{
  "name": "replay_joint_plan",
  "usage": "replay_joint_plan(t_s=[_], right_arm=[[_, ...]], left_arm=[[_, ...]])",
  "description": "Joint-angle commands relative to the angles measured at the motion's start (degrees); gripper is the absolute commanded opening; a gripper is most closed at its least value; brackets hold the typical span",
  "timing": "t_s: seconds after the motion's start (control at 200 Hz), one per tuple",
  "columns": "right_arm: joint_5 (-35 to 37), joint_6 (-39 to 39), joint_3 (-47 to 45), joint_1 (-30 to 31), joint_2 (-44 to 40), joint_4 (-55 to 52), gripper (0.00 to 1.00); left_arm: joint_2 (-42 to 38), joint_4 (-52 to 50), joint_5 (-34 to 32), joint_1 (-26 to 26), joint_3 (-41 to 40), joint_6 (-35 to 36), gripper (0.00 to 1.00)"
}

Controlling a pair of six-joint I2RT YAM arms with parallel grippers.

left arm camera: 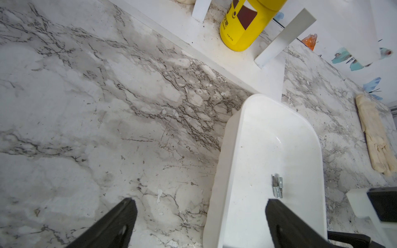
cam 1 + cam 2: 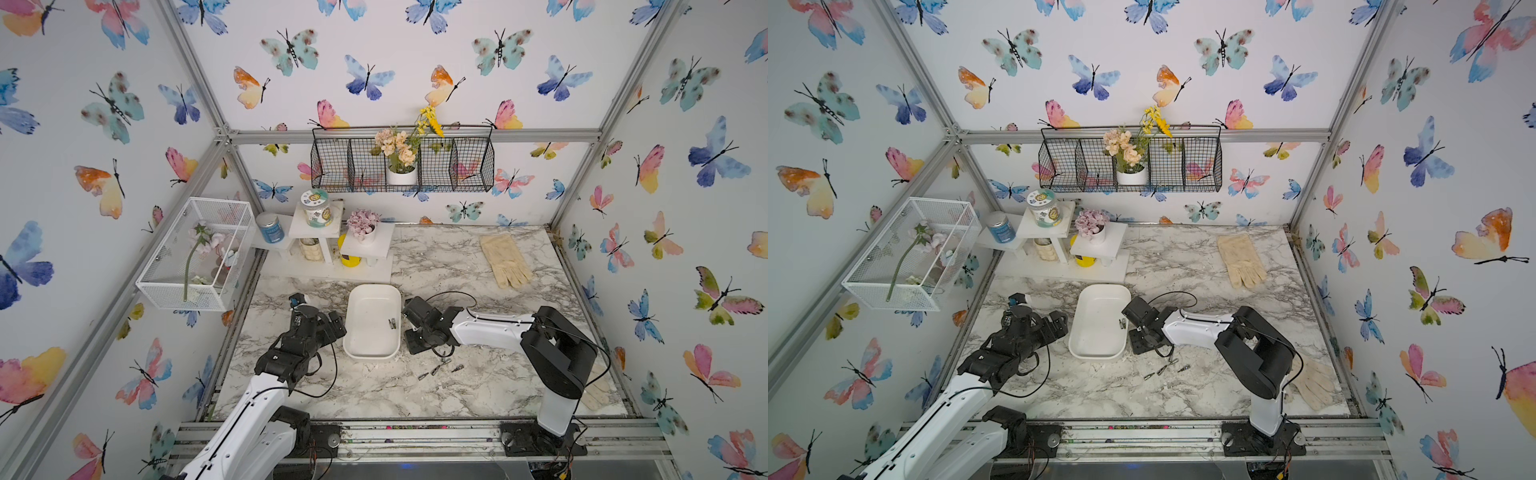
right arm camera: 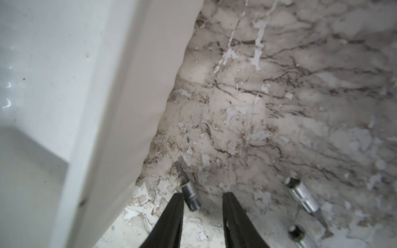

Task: Put the bit on the desktop into the storage box
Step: Pick up the screwdriver bit from the center of the board.

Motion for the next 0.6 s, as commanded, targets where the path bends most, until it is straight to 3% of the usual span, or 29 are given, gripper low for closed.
replay_joint_plan(t_s=[0.0, 0.596], right_arm=[[1.05, 0.27, 1.53, 0.35, 1.38, -0.72, 0.34], [2.7, -0.96, 1.09, 0.35, 2.49, -1.25, 0.18]], left_arm=[[0.12, 0.93, 2.09, 0.3, -0.45, 1.13, 0.99], [0.33, 1.1, 2.62, 0.31, -0.54, 1.19, 0.99]])
